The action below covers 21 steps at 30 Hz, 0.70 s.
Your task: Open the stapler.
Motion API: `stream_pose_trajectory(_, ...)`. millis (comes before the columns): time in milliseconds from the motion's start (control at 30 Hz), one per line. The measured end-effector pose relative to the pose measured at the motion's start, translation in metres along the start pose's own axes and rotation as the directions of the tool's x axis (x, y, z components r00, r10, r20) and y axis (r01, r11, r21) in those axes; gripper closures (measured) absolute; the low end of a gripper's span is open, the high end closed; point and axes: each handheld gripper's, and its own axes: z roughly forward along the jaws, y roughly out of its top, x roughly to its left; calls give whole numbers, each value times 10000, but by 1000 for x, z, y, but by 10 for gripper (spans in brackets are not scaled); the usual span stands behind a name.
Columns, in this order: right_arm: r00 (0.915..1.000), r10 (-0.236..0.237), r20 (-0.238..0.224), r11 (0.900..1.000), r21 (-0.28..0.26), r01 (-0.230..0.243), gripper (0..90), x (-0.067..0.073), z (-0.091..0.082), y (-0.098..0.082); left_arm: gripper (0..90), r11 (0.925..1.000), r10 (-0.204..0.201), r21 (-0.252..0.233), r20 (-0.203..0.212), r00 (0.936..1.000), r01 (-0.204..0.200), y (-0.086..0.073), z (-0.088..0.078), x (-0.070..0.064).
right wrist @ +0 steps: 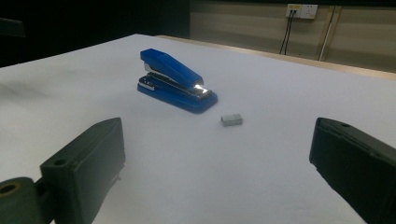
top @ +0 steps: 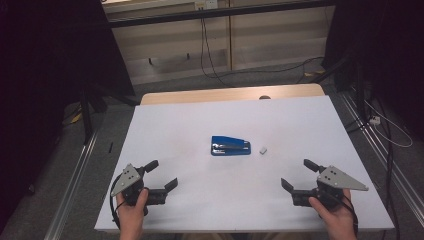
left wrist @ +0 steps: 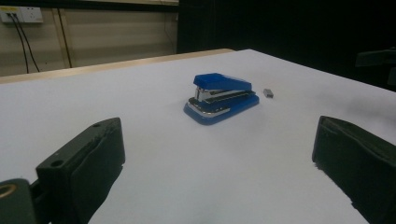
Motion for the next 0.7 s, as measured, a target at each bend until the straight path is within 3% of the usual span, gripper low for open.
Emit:
stream_pose_trajectory(333, 10000, 23, 29, 9999, 158, -24, 40, -1, 4, -1, 26, 9997, 121, 204, 181, 9998, -125, 1, 12, 1)
stream_pose_trajectory(500, 9994, -273, 208, 9989, 386, 265, 55, -2, 15, 1, 26, 9999, -45, 151, 129, 9999, 43, 2, 17, 4)
stream_pose_trajectory(700, 9996, -185, 235, 9991, 392, 176, 62, -3, 23, 7, 26, 9997, -181, 159, 67, 9998, 180, 7, 29, 6)
